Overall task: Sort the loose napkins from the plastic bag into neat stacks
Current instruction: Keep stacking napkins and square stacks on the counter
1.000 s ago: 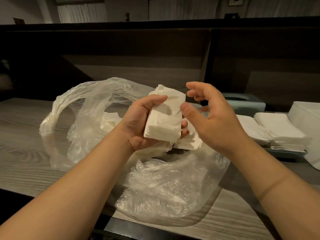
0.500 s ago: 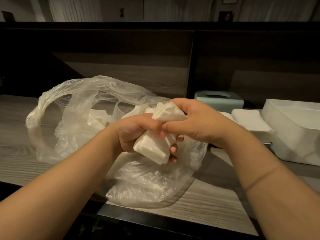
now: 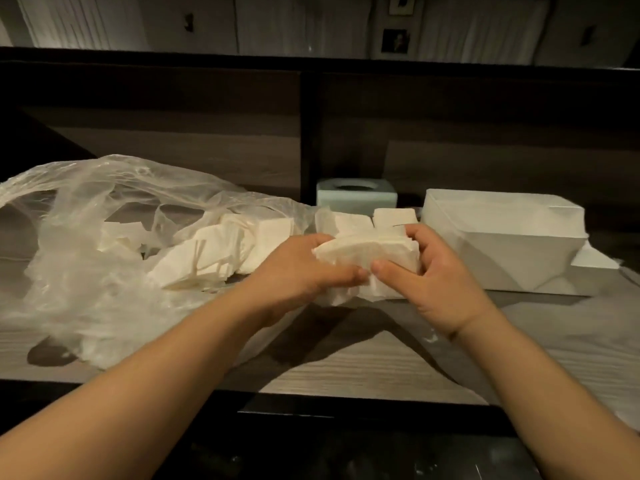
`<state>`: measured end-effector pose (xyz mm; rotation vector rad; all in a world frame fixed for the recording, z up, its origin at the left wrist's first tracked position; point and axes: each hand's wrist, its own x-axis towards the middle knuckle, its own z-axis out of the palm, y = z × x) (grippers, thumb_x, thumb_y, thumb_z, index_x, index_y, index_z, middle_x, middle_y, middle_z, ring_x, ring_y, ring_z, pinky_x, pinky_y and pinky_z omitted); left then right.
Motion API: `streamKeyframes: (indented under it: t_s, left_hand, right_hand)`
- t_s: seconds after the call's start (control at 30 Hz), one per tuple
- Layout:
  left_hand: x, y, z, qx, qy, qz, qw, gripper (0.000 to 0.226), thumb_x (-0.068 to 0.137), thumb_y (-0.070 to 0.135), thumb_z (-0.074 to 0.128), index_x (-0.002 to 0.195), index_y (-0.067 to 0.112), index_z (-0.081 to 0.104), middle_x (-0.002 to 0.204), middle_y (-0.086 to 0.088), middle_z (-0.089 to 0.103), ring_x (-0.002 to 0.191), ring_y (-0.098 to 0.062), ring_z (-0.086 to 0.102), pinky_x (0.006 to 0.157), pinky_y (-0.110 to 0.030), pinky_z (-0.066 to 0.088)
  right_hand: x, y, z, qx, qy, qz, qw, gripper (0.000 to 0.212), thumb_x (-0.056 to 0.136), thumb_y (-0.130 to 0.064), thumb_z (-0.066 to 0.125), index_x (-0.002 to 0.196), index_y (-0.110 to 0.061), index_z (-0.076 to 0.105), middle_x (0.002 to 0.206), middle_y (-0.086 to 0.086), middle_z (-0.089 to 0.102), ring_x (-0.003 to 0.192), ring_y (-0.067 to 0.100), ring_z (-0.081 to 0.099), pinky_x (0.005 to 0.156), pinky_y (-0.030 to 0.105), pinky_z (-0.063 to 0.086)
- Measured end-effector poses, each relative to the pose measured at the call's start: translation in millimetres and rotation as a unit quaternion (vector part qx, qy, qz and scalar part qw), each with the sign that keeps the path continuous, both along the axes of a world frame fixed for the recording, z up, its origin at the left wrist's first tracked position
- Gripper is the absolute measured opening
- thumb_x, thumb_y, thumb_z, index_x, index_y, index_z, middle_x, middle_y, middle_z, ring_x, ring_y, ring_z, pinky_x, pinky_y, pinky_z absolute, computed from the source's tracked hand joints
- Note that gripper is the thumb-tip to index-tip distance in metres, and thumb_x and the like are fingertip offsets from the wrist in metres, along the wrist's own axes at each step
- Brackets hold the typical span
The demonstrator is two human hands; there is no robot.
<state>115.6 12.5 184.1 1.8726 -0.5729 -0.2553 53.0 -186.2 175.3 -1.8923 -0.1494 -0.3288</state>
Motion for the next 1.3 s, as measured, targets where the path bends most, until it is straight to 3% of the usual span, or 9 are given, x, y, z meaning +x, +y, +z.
streamKeyframes:
  t_s: [0.27, 0.4, 0.47, 0.6, 0.77, 0.9, 1.03, 1.17, 1.3]
  left_hand:
    - [-13, -27, -29, 0.027, -0.030, -0.040, 0.998, 0.047, 0.078, 0.034, 0.088, 0.122, 0.034, 0.071, 0.115, 0.016, 0.075, 0.109, -0.003, 0.069, 0.106, -0.038, 0.051]
    - [-10, -23, -34, 0.036, -0.043, -0.036, 0.998, 0.040, 0.080, 0.027, 0.088, 0.117, 0.031, 0.073, 0.112, 0.013, 0.077, 0.107, -0.006, 0.070, 0.105, -0.041, 0.052]
    - [-10, -22, -34, 0.042, -0.048, -0.047, 0.997, 0.048, 0.078, 0.026, 0.090, 0.122, 0.031, 0.070, 0.115, 0.012, 0.076, 0.109, -0.008, 0.070, 0.106, -0.044, 0.051]
    - [-10, -22, -34, 0.046, -0.061, -0.061, 0.995, 0.064, 0.070, 0.035, 0.091, 0.130, 0.035, 0.066, 0.122, 0.013, 0.073, 0.116, -0.010, 0.067, 0.108, -0.047, 0.049]
    - [-8, -20, -37, 0.035, -0.056, -0.066, 0.996, 0.056, 0.079, 0.029, 0.090, 0.130, 0.029, 0.067, 0.121, 0.010, 0.074, 0.115, -0.010, 0.068, 0.107, -0.046, 0.050]
    - [-10, -17, -35, 0.029, -0.047, -0.093, 0.994, 0.061, 0.077, 0.019, 0.090, 0.132, 0.025, 0.064, 0.122, 0.009, 0.073, 0.115, -0.007, 0.067, 0.106, -0.038, 0.052]
    - [-9, -16, -34, 0.053, -0.082, -0.067, 0.993, 0.085, 0.072, 0.039, 0.093, 0.144, 0.043, 0.049, 0.132, 0.020, 0.061, 0.119, 0.003, 0.058, 0.109, -0.034, 0.049]
    - [-8, -17, -35, 0.068, -0.077, -0.071, 0.992, 0.099, 0.066, 0.051, 0.093, 0.149, 0.047, 0.041, 0.133, 0.022, 0.060, 0.121, 0.002, 0.057, 0.110, -0.032, 0.047]
    - [-9, -17, -36, 0.020, -0.031, -0.085, 0.996, 0.059, 0.079, 0.031, 0.088, 0.134, 0.028, 0.066, 0.123, 0.008, 0.074, 0.116, -0.011, 0.068, 0.107, -0.043, 0.051]
  right_hand:
    - [-19, -25, -27, -0.056, 0.037, -0.060, 0.996, 0.028, 0.090, -0.021, 0.075, 0.107, -0.036, 0.058, 0.103, -0.018, 0.068, 0.101, 0.004, 0.065, 0.085, 0.012, 0.052]
    - [-33, -21, -38, -0.261, 0.085, -0.167, 0.947, 0.067, 0.081, -0.077, 0.038, 0.133, -0.037, 0.051, 0.127, -0.013, 0.062, 0.120, 0.014, 0.056, 0.107, 0.044, 0.044]
    - [-35, -20, -42, -0.353, 0.109, -0.173, 0.913, 0.085, 0.076, -0.082, 0.011, 0.138, -0.036, 0.047, 0.137, -0.010, 0.057, 0.129, 0.019, 0.048, 0.108, 0.047, 0.034]
    - [-31, -18, -43, -0.390, 0.125, -0.138, 0.902, 0.099, 0.076, -0.080, -0.001, 0.153, -0.029, 0.035, 0.152, -0.008, 0.045, 0.142, 0.016, 0.036, 0.116, 0.052, 0.023]
    - [-32, -17, -36, -0.318, 0.102, -0.094, 0.938, 0.096, 0.080, -0.082, 0.028, 0.161, -0.031, 0.017, 0.157, -0.009, 0.041, 0.143, 0.013, 0.036, 0.120, 0.049, 0.027]
    - [-33, -23, -31, -0.126, 0.093, -0.020, 0.987, 0.108, 0.080, -0.040, 0.083, 0.161, -0.036, 0.012, 0.152, -0.015, 0.041, 0.133, 0.005, 0.046, 0.110, 0.024, 0.041]
    - [-33, -26, -34, -0.087, 0.034, -0.035, 0.995, 0.061, 0.082, -0.013, 0.082, 0.130, -0.042, 0.056, 0.122, -0.018, 0.062, 0.109, -0.001, 0.060, 0.094, 0.021, 0.054]
    - [-36, -25, -34, -0.093, 0.031, -0.004, 0.995, 0.053, 0.087, -0.010, 0.077, 0.127, -0.040, 0.058, 0.118, -0.019, 0.063, 0.105, -0.003, 0.061, 0.090, 0.019, 0.053]
    - [-34, -25, -37, -0.035, 0.042, -0.022, 0.998, 0.058, 0.086, -0.009, 0.078, 0.133, -0.034, 0.056, 0.120, -0.014, 0.062, 0.107, 0.006, 0.064, 0.091, 0.029, 0.058]
